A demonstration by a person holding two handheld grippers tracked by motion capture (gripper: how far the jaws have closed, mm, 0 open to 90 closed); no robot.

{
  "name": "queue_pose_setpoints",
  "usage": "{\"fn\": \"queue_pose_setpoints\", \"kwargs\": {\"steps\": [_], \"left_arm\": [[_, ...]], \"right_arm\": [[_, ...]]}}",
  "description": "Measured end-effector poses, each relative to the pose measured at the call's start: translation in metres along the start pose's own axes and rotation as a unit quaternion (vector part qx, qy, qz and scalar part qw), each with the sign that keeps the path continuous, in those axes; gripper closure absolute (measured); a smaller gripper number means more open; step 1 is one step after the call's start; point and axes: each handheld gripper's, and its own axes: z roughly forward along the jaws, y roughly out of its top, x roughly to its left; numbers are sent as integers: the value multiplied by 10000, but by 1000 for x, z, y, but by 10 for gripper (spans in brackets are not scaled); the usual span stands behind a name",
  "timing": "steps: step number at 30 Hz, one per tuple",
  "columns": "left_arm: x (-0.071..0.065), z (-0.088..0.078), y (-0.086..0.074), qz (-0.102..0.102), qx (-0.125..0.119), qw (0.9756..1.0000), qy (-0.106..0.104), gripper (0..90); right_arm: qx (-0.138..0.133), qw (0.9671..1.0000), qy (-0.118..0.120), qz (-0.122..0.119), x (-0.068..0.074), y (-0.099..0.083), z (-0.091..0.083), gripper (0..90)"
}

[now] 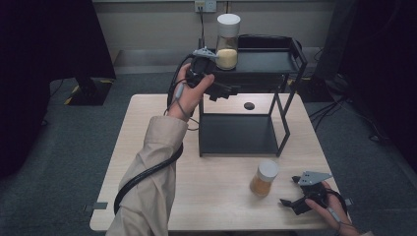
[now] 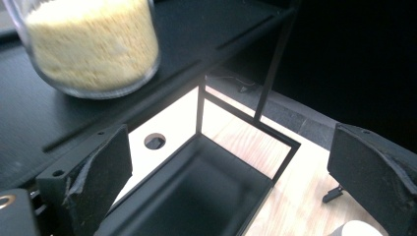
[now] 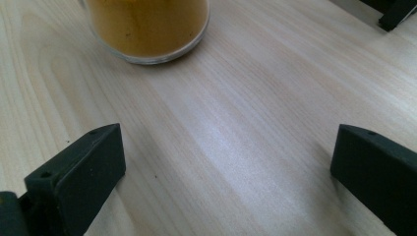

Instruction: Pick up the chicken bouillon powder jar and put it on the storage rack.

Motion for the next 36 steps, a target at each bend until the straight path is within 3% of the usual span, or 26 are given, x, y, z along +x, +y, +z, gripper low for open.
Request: {"fn": "queue_pose_setpoints", "kwargs": {"steps": [22,36], "left_arm": [[3,0,-62,-103,-7,9998,-163,24],[0,-1,-88,-47,-29,9996,-285,26]], "right_arm": [[-2,10000,0,1,0,0,0,0],[-1,10000,1,-7,0,0,0,0]]}}
